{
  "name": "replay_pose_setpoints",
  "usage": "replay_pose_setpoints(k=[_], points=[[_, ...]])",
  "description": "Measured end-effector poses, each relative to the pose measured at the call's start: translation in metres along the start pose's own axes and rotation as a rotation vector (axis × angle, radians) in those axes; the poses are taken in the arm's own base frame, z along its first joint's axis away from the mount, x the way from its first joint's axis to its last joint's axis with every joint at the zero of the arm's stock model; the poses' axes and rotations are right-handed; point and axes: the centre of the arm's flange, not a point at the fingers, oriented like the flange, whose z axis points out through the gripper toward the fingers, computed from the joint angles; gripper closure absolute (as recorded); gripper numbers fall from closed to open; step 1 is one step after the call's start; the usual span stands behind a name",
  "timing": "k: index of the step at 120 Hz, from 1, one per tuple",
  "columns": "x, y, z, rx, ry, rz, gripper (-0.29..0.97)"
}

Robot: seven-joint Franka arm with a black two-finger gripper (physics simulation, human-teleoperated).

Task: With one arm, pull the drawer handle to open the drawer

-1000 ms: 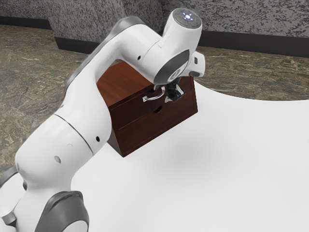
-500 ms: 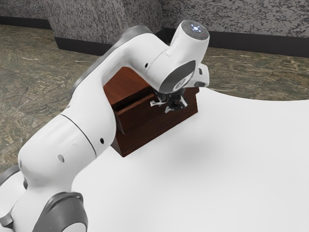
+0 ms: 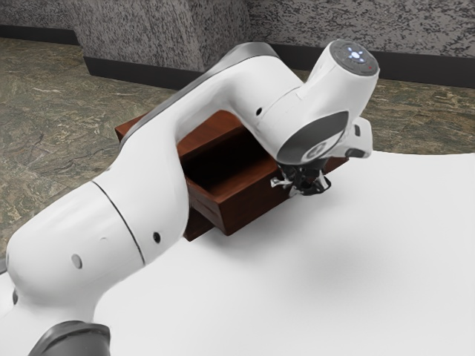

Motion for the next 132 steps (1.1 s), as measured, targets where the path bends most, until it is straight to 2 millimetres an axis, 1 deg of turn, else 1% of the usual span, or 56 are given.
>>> replay_pose_setpoints(k=[6,8,12,22,29,38,41,46,55,63,64,68,69,70,73,77,80,82,86,92,98,101,107,110,113,116,118,119,124,128,132], points=[[-0.002,0.004,-0.007,-0.012,0.007,-0.004,0.77],[-0.002,0.006,-0.009,-0.017,0.009,-0.005,0.80],[-0.003,0.012,-0.014,-0.025,0.014,-0.003,0.76],[-0.003,0.026,-0.022,-0.044,0.022,0.004,0.73],[-0.004,0.032,-0.024,-0.052,0.025,0.006,0.75],[-0.004,0.038,-0.027,-0.062,0.028,0.007,0.81],[-0.004,0.040,-0.027,-0.065,0.029,0.008,0.86],[-0.004,0.044,-0.029,-0.069,0.031,0.009,0.84],[-0.004,0.047,-0.030,-0.075,0.034,0.008,0.81],[-0.004,0.046,-0.031,-0.078,0.037,0.002,0.83],[-0.004,0.046,-0.031,-0.078,0.036,0.001,0.81],[-0.004,0.045,-0.033,-0.080,0.039,-0.003,0.87],[-0.004,0.044,-0.033,-0.080,0.040,-0.003,0.74],[-0.004,0.044,-0.034,-0.080,0.042,-0.004,0.68],[-0.005,0.044,-0.039,-0.084,0.048,-0.005,0.61],[-0.006,0.044,-0.044,-0.086,0.057,-0.006,0.63],[-0.007,0.043,-0.045,-0.086,0.058,-0.008,0.68],[-0.008,0.042,-0.045,-0.087,0.056,-0.010,0.61],[-0.009,0.042,-0.052,-0.092,0.066,-0.010,0.60],[-0.014,0.037,-0.067,-0.099,0.088,-0.016,0.57],[-0.024,0.027,-0.093,-0.112,0.126,-0.026,0.54],[-0.033,0.020,-0.111,-0.122,0.150,-0.030,0.53],[-0.056,0.005,-0.145,-0.147,0.189,-0.037,0.52],[-0.069,-0.007,-0.159,-0.162,0.205,-0.043,0.51],[-0.083,-0.020,-0.171,-0.178,0.218,-0.050,0.49],[-0.094,-0.032,-0.178,-0.195,0.226,-0.055,0.45],[-0.102,-0.047,-0.179,-0.219,0.226,-0.063,0.42],[-0.105,-0.057,-0.178,-0.235,0.223,-0.071,0.40],[-0.122,-0.113,-0.159,-0.303,0.197,-0.117,0.33],[-0.143,-0.159,-0.141,-0.345,0.171,-0.155,0.28],[-0.169,-0.202,-0.129,-0.379,0.154,-0.194,0.24]])
